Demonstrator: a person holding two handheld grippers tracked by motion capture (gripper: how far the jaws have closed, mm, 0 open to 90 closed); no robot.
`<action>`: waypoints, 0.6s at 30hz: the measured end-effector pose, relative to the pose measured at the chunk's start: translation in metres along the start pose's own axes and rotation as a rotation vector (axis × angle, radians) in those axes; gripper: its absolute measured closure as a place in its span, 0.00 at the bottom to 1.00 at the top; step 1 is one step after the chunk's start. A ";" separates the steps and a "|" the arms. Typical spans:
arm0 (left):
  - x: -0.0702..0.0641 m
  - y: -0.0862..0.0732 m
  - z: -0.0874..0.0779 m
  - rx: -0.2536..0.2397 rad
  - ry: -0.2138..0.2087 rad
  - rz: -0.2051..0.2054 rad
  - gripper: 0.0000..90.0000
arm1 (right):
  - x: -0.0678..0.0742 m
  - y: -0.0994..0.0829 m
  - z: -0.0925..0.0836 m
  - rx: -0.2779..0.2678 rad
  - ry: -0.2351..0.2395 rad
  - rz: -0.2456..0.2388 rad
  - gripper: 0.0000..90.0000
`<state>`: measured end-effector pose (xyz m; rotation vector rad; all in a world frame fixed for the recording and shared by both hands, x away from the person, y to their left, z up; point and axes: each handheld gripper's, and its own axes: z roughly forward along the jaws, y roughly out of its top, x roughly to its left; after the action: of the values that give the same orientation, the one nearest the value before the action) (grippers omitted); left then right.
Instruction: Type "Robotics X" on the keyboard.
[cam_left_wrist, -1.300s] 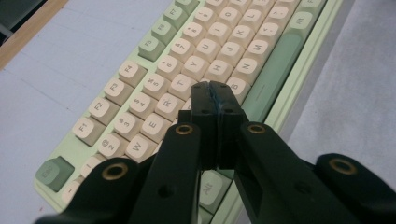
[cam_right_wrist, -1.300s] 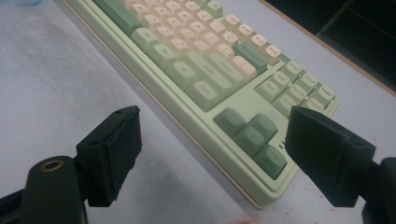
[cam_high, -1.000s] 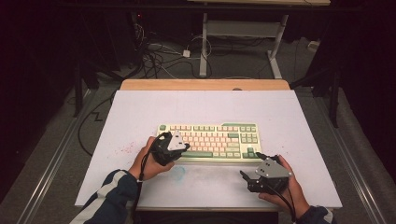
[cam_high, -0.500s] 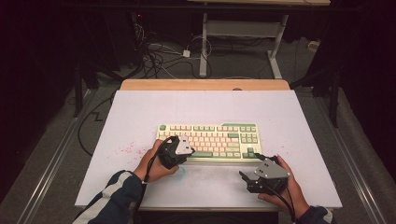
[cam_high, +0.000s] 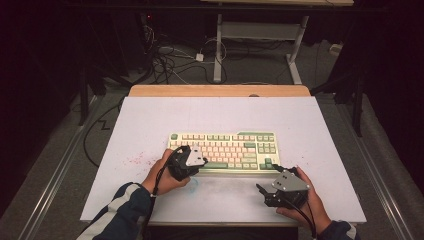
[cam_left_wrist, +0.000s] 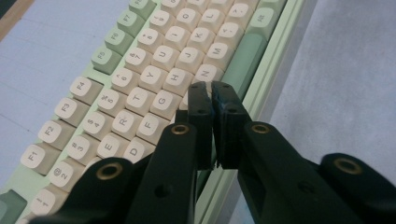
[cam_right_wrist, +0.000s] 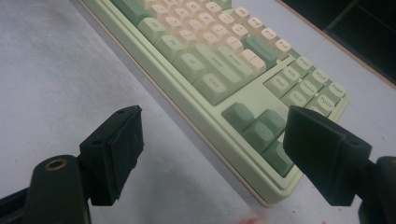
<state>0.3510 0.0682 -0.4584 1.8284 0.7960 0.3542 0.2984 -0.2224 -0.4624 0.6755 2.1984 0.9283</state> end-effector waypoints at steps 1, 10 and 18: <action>0.001 0.000 -0.001 -0.005 0.003 0.003 0.91 | 0.000 0.000 0.000 0.001 -0.001 0.000 0.23; 0.004 0.002 -0.008 -0.050 0.024 0.011 0.77 | -0.001 0.000 0.000 0.004 0.008 0.007 0.23; 0.007 0.003 -0.019 -0.121 0.028 0.002 0.52 | -0.003 0.001 -0.003 -0.015 -0.002 0.016 0.23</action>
<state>0.3464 0.0852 -0.4489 1.7150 0.7756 0.4206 0.2984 -0.2248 -0.4594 0.6880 2.1847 0.9509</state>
